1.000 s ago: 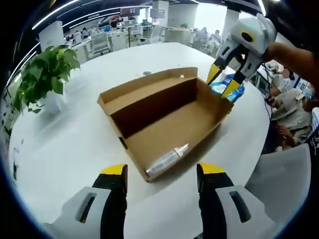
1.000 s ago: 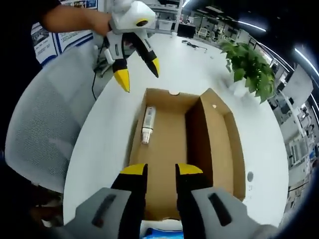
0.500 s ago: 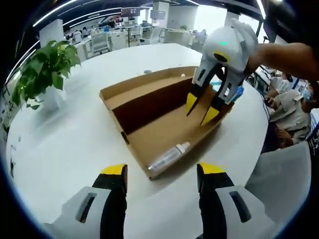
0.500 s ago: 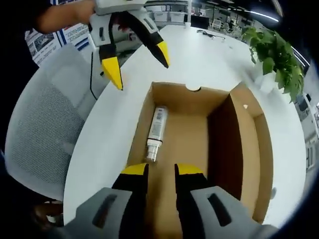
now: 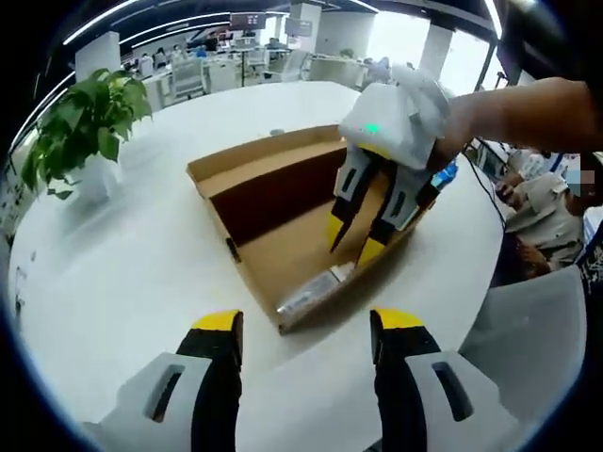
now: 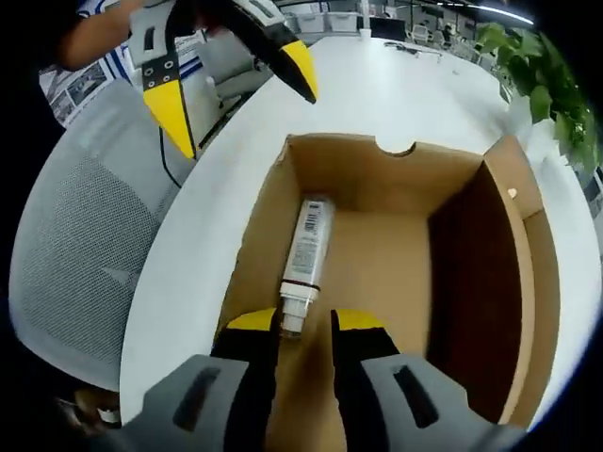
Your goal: Operate the shoe box by opening the lid, removing the specified soft item, and placing it in the target area until the item is outside and the box remains undamaged.
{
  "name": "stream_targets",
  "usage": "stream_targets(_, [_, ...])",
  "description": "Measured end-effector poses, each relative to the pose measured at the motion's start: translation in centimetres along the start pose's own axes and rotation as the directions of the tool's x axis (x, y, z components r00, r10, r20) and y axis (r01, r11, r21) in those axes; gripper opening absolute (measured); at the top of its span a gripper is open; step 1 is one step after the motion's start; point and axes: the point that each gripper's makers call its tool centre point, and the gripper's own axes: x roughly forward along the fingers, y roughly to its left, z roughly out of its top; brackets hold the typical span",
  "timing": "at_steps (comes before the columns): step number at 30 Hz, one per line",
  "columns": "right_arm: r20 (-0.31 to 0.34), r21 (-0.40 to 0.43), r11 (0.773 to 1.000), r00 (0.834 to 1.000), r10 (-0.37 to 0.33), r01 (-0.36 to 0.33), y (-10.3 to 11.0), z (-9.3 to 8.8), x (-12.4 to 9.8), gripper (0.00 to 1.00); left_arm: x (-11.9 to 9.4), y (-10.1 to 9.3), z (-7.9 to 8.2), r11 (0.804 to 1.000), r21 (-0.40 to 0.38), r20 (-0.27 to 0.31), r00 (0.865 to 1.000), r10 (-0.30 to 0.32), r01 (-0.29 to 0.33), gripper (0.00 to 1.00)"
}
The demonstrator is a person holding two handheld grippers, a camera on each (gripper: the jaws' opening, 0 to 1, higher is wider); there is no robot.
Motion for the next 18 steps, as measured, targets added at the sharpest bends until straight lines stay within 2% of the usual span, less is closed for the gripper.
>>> stream_targets(5, [0.012, 0.016, 1.0, 1.0, 0.006, -0.006, 0.0, 0.2, 0.5, 0.21, 0.0, 0.0, -0.2, 1.0, -0.003, 0.0, 1.0, 0.002, -0.002, 0.55])
stream_targets(10, [-0.009, -0.019, 1.0, 1.0, -0.012, 0.012, -0.4, 0.4, 0.6, 0.23, 0.1, 0.0, -0.3, 1.0, -0.01, -0.002, 1.0, 0.003, -0.003, 0.54])
stream_targets(14, [-0.035, -0.019, 0.999, 0.999, 0.034, -0.035, 0.1, -0.1, 0.5, 0.19, 0.1, 0.1, -0.3, 1.0, -0.013, -0.004, 1.0, 0.004, -0.004, 0.54])
stream_targets(16, [-0.06, 0.011, 0.997, 0.995, 0.077, -0.077, 0.5, -0.7, 0.4, 0.19, 0.1, 0.0, -0.3, 1.0, -0.014, -0.004, 1.0, 0.003, -0.003, 0.54])
stream_targets(18, [-0.071, 0.016, 0.997, 0.995, 0.073, -0.072, 0.2, -1.2, 0.5, 0.22, 0.1, 0.1, -0.3, 1.0, -0.012, -0.005, 1.0, 0.005, -0.005, 0.54])
